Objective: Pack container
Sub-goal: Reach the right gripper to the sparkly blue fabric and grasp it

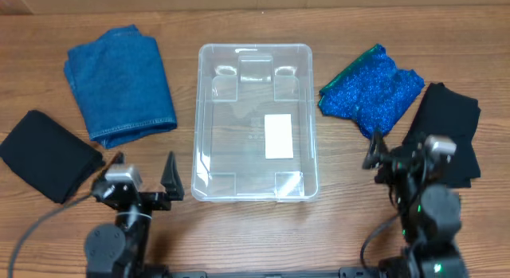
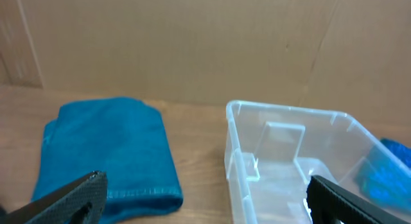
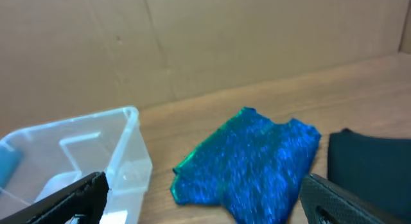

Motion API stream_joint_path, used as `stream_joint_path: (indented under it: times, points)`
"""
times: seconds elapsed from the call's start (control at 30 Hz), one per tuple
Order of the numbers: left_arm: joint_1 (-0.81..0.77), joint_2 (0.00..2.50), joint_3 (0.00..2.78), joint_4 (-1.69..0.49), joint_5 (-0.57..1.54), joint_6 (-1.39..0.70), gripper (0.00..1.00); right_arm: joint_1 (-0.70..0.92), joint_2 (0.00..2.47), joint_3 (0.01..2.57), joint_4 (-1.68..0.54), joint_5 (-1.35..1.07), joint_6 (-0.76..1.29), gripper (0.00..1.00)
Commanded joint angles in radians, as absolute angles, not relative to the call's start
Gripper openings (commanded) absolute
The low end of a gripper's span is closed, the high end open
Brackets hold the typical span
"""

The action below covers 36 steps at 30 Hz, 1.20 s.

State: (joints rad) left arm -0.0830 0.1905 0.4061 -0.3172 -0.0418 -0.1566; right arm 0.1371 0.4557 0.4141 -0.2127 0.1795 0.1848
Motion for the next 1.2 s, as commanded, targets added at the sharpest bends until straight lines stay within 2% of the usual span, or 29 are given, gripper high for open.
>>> stream_joint_path:
  times: [0.0,0.13,0.27,0.43,0.63,0.83,1.17]
  points:
    - [-0.079,0.408,0.607,-0.417,-0.048,-0.134,1.0,0.11,0.71,0.656,-0.282,0.197,0.195,1.0]
    - [-0.079,0.624,0.844,-0.579,-0.045,-0.134,1.0,0.025,1.003,0.948,-0.447,0.078,0.186,1.0]
    - [-0.079,0.827,1.095,-0.797,-0.028,-0.134,1.0,-0.141,1.267,1.188,-0.629,-0.171,0.183,1.0]
    - [-0.079,0.971,1.266,-0.946,0.038,-0.134,1.0,-0.322,1.55,1.277,-0.734,-0.421,0.184,1.0]
    - [-0.079,1.0,1.269,-0.945,0.05,-0.135,1.0,-0.337,1.715,1.277,-0.741,-0.437,0.183,1.0]
    - [-0.079,1.015,1.269,-0.95,0.049,-0.135,1.0,-0.338,1.827,1.275,-0.739,-0.295,0.241,1.0]
    - [-0.079,1.052,1.269,-0.954,0.053,-0.138,1.0,-0.332,1.984,1.275,-0.685,-0.312,0.24,1.0]
